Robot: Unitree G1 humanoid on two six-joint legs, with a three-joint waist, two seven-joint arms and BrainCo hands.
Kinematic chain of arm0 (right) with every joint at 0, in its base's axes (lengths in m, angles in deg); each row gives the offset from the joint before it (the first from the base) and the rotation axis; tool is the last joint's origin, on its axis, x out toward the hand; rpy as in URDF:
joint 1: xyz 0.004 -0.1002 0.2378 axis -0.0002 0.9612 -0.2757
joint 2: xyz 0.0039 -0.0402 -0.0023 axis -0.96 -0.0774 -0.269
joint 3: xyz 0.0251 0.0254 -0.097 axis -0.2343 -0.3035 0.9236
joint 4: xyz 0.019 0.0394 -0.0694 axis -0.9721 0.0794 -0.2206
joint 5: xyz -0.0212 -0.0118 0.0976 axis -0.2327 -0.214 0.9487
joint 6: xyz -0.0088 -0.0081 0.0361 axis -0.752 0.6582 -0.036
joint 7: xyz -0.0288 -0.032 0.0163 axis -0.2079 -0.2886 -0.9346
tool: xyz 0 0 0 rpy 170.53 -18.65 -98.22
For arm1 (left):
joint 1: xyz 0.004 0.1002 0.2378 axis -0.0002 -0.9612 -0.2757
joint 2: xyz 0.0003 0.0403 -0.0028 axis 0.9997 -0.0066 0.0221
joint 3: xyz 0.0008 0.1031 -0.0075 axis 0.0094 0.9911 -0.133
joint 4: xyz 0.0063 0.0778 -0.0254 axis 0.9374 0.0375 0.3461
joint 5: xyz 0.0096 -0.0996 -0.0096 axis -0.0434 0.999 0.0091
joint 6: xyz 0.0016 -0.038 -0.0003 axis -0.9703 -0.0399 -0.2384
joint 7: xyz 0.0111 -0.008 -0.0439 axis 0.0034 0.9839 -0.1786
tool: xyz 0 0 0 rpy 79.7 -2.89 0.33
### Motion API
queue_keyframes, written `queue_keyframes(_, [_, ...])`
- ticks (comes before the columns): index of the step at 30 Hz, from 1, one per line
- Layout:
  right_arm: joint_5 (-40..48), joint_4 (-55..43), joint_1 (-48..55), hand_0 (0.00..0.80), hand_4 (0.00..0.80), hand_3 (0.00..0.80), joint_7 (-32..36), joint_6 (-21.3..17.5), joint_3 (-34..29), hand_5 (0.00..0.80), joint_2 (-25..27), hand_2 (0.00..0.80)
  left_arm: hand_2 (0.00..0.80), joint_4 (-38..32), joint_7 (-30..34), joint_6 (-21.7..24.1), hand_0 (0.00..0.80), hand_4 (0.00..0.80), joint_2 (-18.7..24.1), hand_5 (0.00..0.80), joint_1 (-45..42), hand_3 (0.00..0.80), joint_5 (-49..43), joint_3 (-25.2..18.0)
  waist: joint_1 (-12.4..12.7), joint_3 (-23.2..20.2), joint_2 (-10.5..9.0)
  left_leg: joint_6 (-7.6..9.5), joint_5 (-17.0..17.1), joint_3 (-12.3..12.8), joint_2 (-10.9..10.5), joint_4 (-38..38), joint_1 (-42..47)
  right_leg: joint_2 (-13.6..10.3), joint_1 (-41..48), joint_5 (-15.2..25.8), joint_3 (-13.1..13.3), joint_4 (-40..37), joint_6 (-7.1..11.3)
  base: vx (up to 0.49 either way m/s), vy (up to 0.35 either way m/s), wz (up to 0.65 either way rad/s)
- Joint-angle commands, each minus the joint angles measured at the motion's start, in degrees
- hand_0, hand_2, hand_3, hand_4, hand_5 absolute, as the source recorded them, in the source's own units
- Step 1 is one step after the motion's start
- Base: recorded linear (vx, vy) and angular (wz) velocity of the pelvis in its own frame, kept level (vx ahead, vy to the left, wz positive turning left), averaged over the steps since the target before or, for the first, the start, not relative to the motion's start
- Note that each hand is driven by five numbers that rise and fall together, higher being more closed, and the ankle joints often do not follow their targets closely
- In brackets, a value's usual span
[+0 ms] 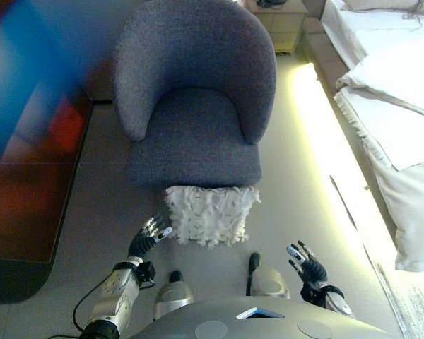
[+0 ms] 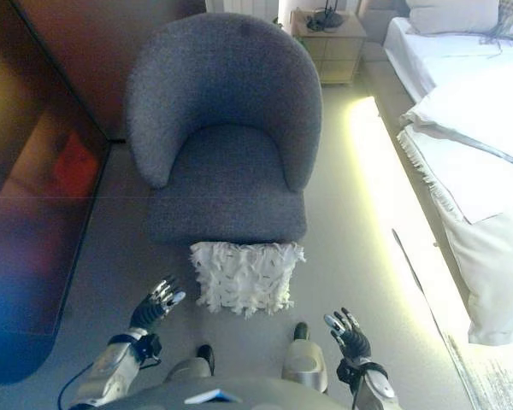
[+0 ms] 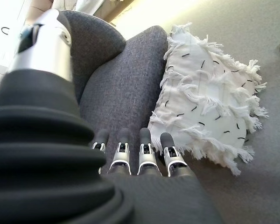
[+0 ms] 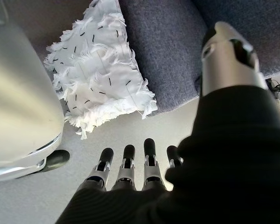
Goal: Pick up the cushion and take it to the sofa
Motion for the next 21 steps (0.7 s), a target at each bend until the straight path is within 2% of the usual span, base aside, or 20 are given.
queue_keyframes(1, [-1.2, -5.5, -0.2, 0.0, 0.0, 0.0, 1.4, -0.4, 1.0, 0.0, 1.5, 0.0, 0.0, -2.1, -0.4, 2.4, 0.0, 0.0, 2.6, 0.0, 1.4, 0.0, 1.0, -2.4, -0.8, -0.1, -2.75, 3.92, -3.0, -0.5, 2.4, 12.4, 3.9, -1.3, -7.0, 6.7, 3.5, 0.1, 2.44, 0.199, -0.254, 0.01])
queue_keyframes(3, [-1.0, -5.0, -1.5, 0.0, 0.0, 0.0, 2.0, 0.0, 1.1, 0.0, 2.5, 0.0, 0.0, -2.2, -0.7, 2.2, 0.0, 0.0, 2.1, 0.0, 1.8, 0.0, 0.2, -2.1, -0.7, 0.3, -2.75, 3.87, -1.5, -1.4, 2.5, 16.8, 1.4, -0.4, -6.3, 5.5, 3.5, 0.2, 0.98, 0.154, -0.201, -0.02])
queue_keyframes(5, [-1.0, -4.1, -3.2, 0.0, 0.0, 0.0, 2.1, -0.2, 1.5, 0.0, 3.2, 0.0, 0.0, -1.9, -1.0, 2.7, 0.0, 0.0, 1.5, 0.0, 2.4, 0.0, -1.0, -0.8, -0.3, 0.8, -2.16, 3.65, -1.5, -2.0, 2.0, 16.1, -0.6, -0.3, -6.5, 4.7, 3.1, 0.9, 0.49, 0.072, -0.056, -0.02])
queue_keyframes(9, [-0.3, -2.6, -6.9, 0.0, 0.0, 0.0, 0.6, -1.0, 2.5, 0.0, 3.3, 0.0, 0.0, -1.5, -0.1, 4.0, 0.0, 0.0, 1.5, 0.0, 5.1, 0.0, -2.3, 2.7, 0.1, 2.3, 0.12, 3.01, -2.1, -3.3, 0.9, 4.4, -0.5, -0.9, -9.9, 3.9, 2.3, 3.9, 1.57, -0.019, 0.109, 0.02])
queue_keyframes(13, [0.6, 1.6, -15.7, 0.0, 0.0, 0.0, -2.4, -4.6, 3.8, 0.0, 3.0, 0.0, 0.0, -0.8, -0.3, 5.9, 0.0, 0.0, 1.3, 0.0, 12.2, 0.0, -2.0, 6.8, 1.9, 8.2, 2.33, 1.87, 2.2, -7.2, 0.5, -1.2, -7.6, -2.7, -19.8, 4.1, 2.8, 10.5, 2.3, -0.242, 0.184, 0.12])
queue_keyframes(14, [0.1, 2.0, -17.4, 0.0, 0.0, 0.0, -3.2, -5.2, 4.0, 0.0, 3.0, 0.0, 0.0, -0.3, -0.1, 6.3, 0.0, 0.0, 1.0, 0.0, 13.7, 0.0, -1.7, 7.5, 2.2, 9.4, 2.68, 1.84, 2.6, -7.2, 0.1, -1.3, -9.4, -3.2, -21.2, 3.9, 2.8, 11.5, 2.32, -0.189, 0.225, 0.16])
queue_keyframes(16, [-0.4, 0.8, -21.0, 0.0, 0.0, 0.0, -5.2, -4.5, 5.0, 0.0, 3.5, 0.0, 0.0, 1.6, -2.2, 7.3, 0.0, 0.0, 0.5, 0.0, 17.1, 0.0, -3.4, 8.3, 2.3, 11.8, 2.87, 2.39, 0.9, -6.8, -1.2, 4.0, -15.3, -4.3, -24.1, 3.8, 3.9, 13.2, 2.0, -0.121, 0.218, -0.05])
queue_keyframes(18, [-0.3, 0.0, -22.5, 0.0, 0.0, 0.0, -6.1, -4.1, 5.9, 0.0, 3.8, 0.0, 0.0, 2.5, -5.9, 8.3, 0.0, 0.0, 1.0, 0.0, 20.5, 0.0, -4.3, 9.6, 2.2, 14.1, 2.64, 2.73, -0.7, -5.4, -1.4, 9.9, -21.6, -5.2, -25.3, 2.8, 5.1, 14.6, 2.22, -0.059, 0.109, -0.27])
queue_keyframes(19, [-0.6, 0.2, -23.4, 0.0, 0.0, 0.0, -6.2, -4.2, 6.2, 0.0, 3.9, 0.0, 0.0, 2.8, -7.6, 8.2, 0.0, 0.0, 1.2, 0.0, 22.3, 0.0, -3.5, 9.9, 2.4, 15.0, 2.33, 3.08, -0.1, -4.9, -1.6, 12.0, -24.5, -5.7, -26.5, 4.2, 5.4, 14.0, 1.78, -0.07, 0.038, -0.23])
queue_keyframes(21, [-0.8, 1.3, -26.2, 0.0, 0.0, 0.0, -6.1, -5.6, 7.5, 0.0, 4.2, 0.0, 0.0, 4.0, -10.3, 8.9, 0.0, 0.0, 0.9, 0.0, 26.9, 0.0, -2.5, 10.1, 2.7, 17.3, 2.28, 3.26, -0.4, -4.6, -2.0, 15.0, -29.1, -6.3, -27.9, 5.1, 5.3, 12.9, 2.19, -0.128, 0.036, -0.2])
